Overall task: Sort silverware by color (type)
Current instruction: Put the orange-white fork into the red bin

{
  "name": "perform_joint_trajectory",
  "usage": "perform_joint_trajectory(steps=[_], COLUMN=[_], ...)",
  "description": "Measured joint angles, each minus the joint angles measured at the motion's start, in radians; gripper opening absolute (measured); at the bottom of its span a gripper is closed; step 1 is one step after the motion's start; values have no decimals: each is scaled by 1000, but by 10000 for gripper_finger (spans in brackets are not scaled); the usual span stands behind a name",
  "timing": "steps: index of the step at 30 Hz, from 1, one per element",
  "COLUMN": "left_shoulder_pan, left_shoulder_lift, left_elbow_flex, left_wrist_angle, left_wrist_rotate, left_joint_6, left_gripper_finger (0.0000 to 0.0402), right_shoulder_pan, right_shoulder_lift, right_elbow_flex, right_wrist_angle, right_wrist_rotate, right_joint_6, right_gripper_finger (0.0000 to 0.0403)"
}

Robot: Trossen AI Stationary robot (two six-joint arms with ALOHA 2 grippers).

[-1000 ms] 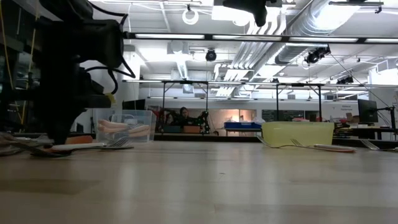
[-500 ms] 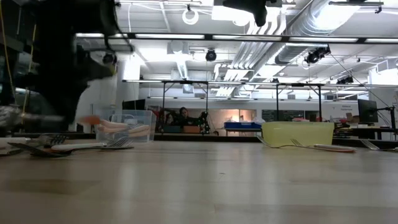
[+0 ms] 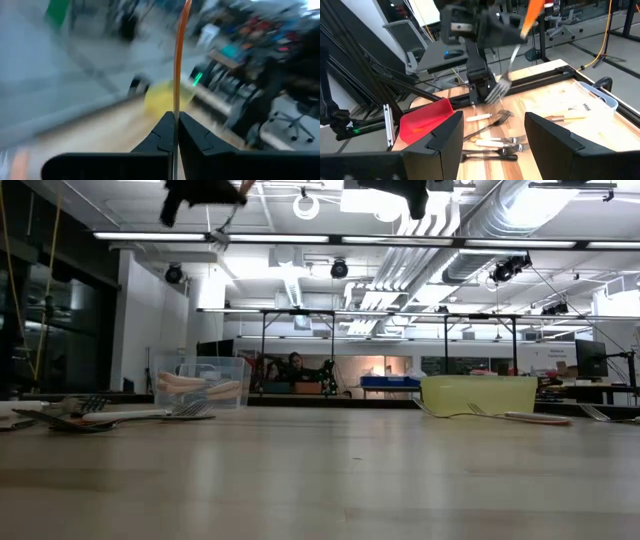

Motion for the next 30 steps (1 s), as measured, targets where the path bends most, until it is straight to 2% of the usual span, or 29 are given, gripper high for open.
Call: perform_joint_trajectory(steps=[2,4,9,11,20,30], left_shoulder_pan=[26,54,106,111,89,90], left_shoulder_lift=[7,26,96,136,297,318], left_elbow_flex=[0,0,0,-7,-85,-84], left_wrist_angle=[145,264,436,471,790,826], left_wrist_rotate=[69,148,364,418,484,489], left_joint_6=[157,242,267,256,168,155], left_gripper_finger=[1,1,1,1,1,1], right_shoulder_pan=[0,0,0,0,0,0], right_shoulder_lift=[0,0,0,0,0,0], right_elbow_flex=[0,0,0,0,0,0], right_wrist_angle=[11,17,23,27,61,60], right_wrist_rotate=[0,-1,-5,-5,-4,-4], right_joint_6=[0,-1,0,2,-1,-42], right_gripper_finger=[195,195,195,195,195,195])
